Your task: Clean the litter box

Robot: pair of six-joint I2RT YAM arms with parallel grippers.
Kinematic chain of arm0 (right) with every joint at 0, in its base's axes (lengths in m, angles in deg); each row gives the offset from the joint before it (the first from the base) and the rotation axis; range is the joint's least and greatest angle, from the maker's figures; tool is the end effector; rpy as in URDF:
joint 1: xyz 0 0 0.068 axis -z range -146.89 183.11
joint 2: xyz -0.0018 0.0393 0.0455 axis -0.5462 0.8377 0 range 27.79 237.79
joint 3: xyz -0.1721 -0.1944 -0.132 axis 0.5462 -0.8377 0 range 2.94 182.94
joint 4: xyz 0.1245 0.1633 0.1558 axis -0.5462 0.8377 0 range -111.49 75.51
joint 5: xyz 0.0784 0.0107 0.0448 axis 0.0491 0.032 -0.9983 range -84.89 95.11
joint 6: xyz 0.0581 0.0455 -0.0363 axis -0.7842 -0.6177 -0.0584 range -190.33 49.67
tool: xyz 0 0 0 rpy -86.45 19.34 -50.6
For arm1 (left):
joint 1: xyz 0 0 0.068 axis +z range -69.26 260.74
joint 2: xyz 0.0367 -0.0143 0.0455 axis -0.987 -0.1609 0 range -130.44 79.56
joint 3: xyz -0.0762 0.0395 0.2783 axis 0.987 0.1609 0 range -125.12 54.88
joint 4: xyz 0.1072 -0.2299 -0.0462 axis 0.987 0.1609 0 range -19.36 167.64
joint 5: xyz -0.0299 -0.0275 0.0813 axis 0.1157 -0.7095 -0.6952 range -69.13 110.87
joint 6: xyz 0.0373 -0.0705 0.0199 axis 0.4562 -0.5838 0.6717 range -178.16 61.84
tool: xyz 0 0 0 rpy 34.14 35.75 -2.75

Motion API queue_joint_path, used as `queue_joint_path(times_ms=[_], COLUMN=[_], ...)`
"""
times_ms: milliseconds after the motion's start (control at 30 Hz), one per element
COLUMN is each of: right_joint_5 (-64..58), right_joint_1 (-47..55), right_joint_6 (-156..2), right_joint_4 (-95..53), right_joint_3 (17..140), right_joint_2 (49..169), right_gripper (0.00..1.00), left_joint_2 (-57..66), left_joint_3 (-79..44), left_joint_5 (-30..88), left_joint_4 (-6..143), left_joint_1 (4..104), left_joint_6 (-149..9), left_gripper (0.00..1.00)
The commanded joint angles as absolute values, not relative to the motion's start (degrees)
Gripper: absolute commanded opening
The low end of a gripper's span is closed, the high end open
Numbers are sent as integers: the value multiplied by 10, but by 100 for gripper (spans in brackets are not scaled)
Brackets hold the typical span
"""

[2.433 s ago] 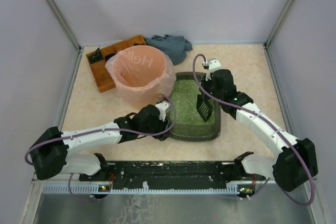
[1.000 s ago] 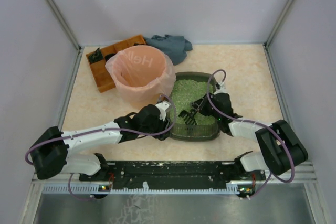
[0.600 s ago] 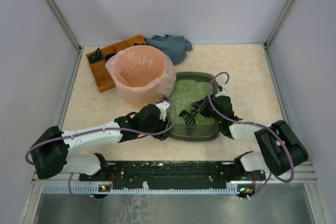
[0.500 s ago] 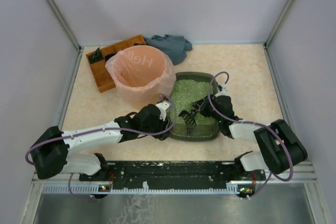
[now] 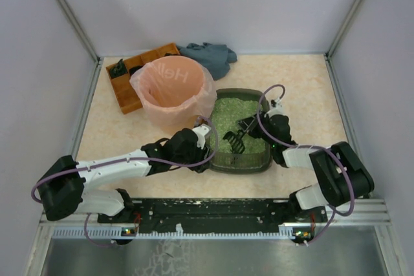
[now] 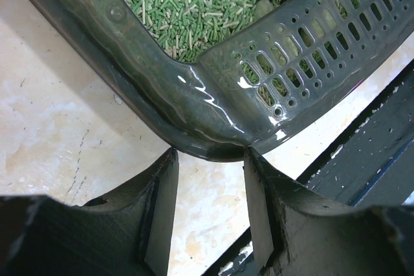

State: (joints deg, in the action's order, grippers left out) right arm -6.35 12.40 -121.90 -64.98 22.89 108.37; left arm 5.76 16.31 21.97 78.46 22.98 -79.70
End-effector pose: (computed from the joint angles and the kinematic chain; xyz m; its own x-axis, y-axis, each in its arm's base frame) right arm 0.2586 0.1130 0.1696 -0.5820 0.6008 -0.5480 -0.1098 0.6097 0.7850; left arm 0.1476 -0.2367 0.1958 -0.6519 0.3456 -0.6750 0.6599 0.6971 -0.2804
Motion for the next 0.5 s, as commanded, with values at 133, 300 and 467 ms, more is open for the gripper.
queue_joint_path(times_ms=[133,300,467], right_joint_5=[-52,-52,-44], right_joint_1=[145,147,153], right_joint_6=[-1227,-1228,-1226], right_joint_4=[-782,-776,-745], right_joint_3=[280,297,304], right_joint_2=[1117,1126,1111], right_gripper=[0,0,0], left_joint_2=[56,60,61], left_joint_3=[150,149,148], left_joint_5=[235,233,230], left_joint_4=[758,765,767], left_joint_1=[224,224,224], left_joint_6=[-778,-776,-775], left_gripper=[49,49,49])
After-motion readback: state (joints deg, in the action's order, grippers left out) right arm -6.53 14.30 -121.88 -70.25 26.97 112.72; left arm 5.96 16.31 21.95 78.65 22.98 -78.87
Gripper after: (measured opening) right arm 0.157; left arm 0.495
